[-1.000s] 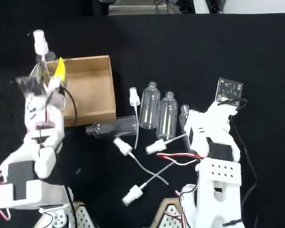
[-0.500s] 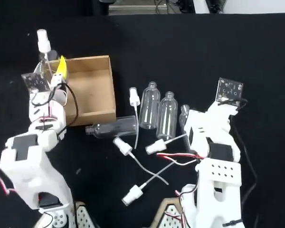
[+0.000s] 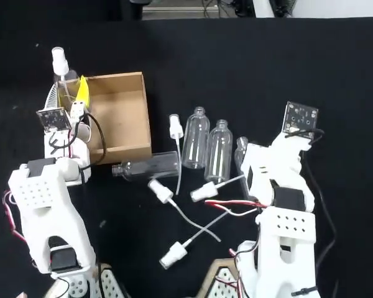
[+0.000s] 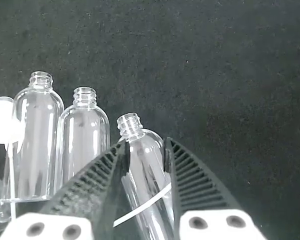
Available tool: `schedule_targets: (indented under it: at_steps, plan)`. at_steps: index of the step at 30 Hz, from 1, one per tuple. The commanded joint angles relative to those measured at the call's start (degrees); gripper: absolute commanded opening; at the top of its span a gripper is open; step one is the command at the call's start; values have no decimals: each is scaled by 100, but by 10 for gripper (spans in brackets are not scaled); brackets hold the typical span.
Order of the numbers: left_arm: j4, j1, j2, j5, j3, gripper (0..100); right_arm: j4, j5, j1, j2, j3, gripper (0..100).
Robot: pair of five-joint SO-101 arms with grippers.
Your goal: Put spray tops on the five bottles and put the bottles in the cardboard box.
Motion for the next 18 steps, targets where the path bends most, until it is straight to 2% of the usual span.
schedule_targets:
  at_steps: [1, 3, 10, 18]
  plan:
    - [-97, -84, 0, 35, -224, 44, -158, 0, 88, -92, -48, 99]
    - [-35, -75, 9, 35, -198, 44, -158, 0, 88, -92, -48, 99]
    - [932, -75, -53, 35, -295, 45, -158, 0, 88, -92, -48, 99]
    - [905, -31, -53, 35, -277, 45, -158, 0, 88, -92, -57, 99]
